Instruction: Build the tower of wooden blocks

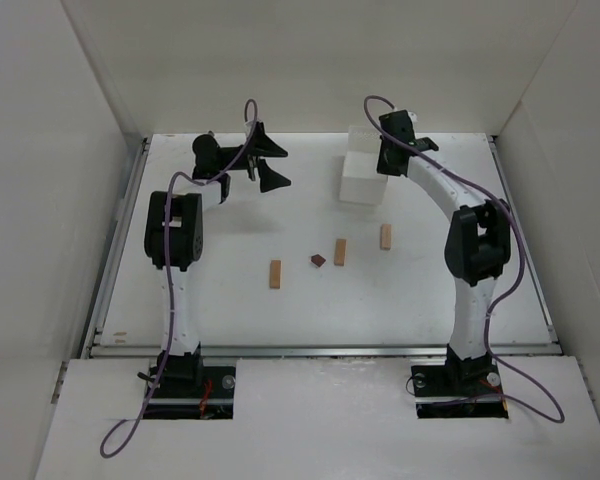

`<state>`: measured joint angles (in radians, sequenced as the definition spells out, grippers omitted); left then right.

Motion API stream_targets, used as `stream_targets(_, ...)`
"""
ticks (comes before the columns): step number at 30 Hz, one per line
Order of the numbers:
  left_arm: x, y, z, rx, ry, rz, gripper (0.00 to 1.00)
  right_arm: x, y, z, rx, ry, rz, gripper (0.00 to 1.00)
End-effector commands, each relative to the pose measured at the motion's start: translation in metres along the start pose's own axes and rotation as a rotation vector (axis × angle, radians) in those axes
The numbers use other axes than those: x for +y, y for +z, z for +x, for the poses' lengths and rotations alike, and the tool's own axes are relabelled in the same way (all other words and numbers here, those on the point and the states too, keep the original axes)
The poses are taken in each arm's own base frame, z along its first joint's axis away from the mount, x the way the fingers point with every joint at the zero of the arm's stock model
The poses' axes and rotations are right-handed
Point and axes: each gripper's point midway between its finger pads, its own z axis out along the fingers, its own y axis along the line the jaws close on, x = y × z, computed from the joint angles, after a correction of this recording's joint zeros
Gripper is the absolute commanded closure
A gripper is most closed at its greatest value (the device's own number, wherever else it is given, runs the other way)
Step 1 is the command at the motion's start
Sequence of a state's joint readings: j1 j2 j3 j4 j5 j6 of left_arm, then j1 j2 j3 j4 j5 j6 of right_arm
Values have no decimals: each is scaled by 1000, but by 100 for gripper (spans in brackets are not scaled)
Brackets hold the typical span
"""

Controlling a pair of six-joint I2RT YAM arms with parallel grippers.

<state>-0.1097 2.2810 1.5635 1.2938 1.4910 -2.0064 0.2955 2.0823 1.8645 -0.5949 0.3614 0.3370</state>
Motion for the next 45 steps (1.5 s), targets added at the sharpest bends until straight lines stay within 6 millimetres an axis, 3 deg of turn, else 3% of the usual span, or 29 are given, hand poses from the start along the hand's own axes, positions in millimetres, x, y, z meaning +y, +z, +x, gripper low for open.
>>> stream_targets(1,-9,-16,72,187,754,-109,0,25,-1,-27,-58,64,-160,91)
stream_targets(3,-5,-17,75,188,728,-110,0,23,-5,-27,-56,52,-158,72)
stream_targets(4,-14,-17,81,187,751,-109,0,23,-7,-25,-49,51,-166,57)
stream_targets(7,-24,-14,95,190,753,-99,0,21,-16,-22,-52,52,-176,43)
stream_targets(12,-51,-13,126,196,785,-96,0,14,-21,-13,-51,51,-165,38)
stream_targets(17,-86,-8,157,210,873,-87,0,9,-42,-24,-91,51,-178,38)
stream_targets(24,-132,-8,227,233,1116,-57,0,12,-83,-31,-158,20,-224,38)
stream_targets(25,-145,-10,245,231,1195,-51,0,10,-88,-32,-164,22,-226,38)
stream_targets(29,-165,-24,287,195,1407,-58,0,11,-106,-42,-207,21,-247,38)
stream_targets(31,-161,-31,299,174,1460,-71,0,10,-117,-49,-231,28,-255,38)
stream_targets(32,-164,-35,317,160,1522,-79,0,14,-119,-47,-230,22,-264,38)
stream_targets(34,-153,-43,319,120,1556,-115,0,15,-128,-47,-235,19,-273,38)
stream_targets(36,-149,-49,333,88,1602,-143,0,17,-136,-46,-236,14,-282,38)
stream_targets(40,-125,-55,350,54,1600,-188,0,29,-158,-35,-212,-21,-312,38)
stream_targets(41,-111,-56,353,55,1562,-187,0,29,-164,-36,-213,-25,-308,38)
stream_targets(43,-102,-55,375,54,1607,-189,0,26,-169,-24,-169,-44,-276,38)
stream_targets(45,-88,-56,386,45,1610,-197,0,31,-189,-25,-174,-60,-291,38)
